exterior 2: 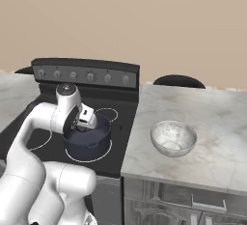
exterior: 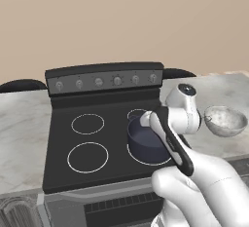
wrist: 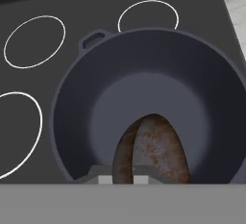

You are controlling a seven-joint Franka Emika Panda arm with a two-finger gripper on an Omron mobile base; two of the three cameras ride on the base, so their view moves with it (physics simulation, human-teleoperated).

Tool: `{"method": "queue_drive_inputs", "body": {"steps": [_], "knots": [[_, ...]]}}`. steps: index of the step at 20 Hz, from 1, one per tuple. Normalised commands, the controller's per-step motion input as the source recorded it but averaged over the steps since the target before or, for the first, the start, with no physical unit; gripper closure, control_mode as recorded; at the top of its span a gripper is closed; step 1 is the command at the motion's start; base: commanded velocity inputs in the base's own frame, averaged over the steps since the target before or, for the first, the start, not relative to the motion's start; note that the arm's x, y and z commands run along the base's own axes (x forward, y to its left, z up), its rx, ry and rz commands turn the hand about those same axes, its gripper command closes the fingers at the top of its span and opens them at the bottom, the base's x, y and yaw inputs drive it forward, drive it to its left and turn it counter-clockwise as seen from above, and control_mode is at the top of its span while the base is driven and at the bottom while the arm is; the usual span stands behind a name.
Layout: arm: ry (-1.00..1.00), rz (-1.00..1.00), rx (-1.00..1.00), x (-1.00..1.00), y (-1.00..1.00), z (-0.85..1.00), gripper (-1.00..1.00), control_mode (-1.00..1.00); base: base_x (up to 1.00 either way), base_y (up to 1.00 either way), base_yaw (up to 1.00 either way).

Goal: Open the cabinet and move the ladle to the pot. Then close the cabinet.

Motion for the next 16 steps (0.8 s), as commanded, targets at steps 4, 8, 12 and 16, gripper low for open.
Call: {"method": "queue_drive_inputs", "body": {"steps": [4,8,12,16], "knots": [[0.00,0.00,0.00,0.16,0.00,-0.24,1.00,-1.00,0.00,0.00,0.00],[0.00,0.00,0.00,0.16,0.00,-0.25,1.00,-1.00,0.00,0.00,0.00],[-0.02,0.00,0.00,0.22,0.00,-0.19,1.00,-1.00,0.00,0.00,0.00],[-0.02,0.02,0.00,0.31,0.00,-0.16,1.00,-1.00,0.00,0.00,0.00]]}}
